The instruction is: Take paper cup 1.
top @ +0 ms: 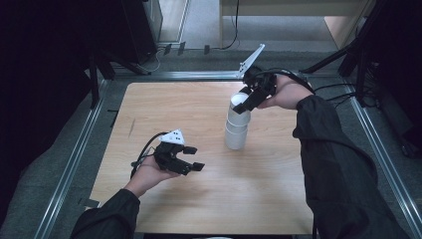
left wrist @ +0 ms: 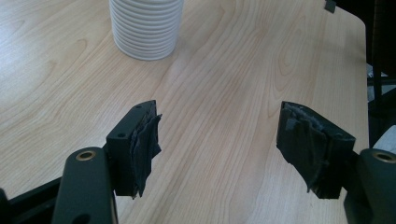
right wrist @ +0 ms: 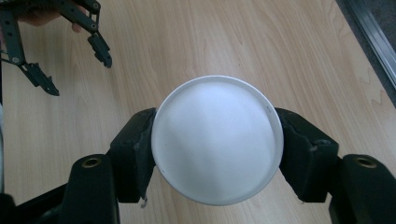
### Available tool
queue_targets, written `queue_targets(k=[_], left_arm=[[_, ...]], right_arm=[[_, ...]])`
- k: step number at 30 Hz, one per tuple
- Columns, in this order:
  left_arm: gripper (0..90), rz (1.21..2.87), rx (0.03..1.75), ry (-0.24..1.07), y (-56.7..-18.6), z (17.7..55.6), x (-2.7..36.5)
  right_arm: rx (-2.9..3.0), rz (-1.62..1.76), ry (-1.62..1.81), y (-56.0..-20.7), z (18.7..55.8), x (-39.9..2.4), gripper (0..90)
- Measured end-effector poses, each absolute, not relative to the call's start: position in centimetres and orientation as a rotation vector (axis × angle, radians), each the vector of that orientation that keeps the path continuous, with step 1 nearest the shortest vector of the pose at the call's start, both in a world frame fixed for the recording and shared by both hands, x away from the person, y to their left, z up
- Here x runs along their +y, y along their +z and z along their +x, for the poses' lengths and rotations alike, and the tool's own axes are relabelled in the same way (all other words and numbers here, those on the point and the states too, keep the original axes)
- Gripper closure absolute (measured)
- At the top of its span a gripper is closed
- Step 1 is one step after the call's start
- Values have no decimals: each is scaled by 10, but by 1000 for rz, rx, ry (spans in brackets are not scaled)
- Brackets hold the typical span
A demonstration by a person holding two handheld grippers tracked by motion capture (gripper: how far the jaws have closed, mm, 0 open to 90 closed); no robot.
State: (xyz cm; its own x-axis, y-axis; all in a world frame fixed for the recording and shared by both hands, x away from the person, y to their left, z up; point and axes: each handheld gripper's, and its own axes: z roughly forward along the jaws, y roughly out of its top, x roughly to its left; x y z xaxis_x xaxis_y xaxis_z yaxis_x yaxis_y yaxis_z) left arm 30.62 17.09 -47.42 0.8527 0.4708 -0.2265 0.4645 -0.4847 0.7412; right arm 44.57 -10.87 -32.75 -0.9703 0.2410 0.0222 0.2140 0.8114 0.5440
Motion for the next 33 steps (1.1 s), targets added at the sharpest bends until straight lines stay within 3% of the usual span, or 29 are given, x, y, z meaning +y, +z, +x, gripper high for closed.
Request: queue_targets(k=[22,33], left_arm=[[284,2118,691,-10,-472,308,175],[284,2085,700,-28,-469,309,180]], right_arm=[[2901,321,939,-263,423,-121,354],[2930,187,1007,-259,397,-122,354]])
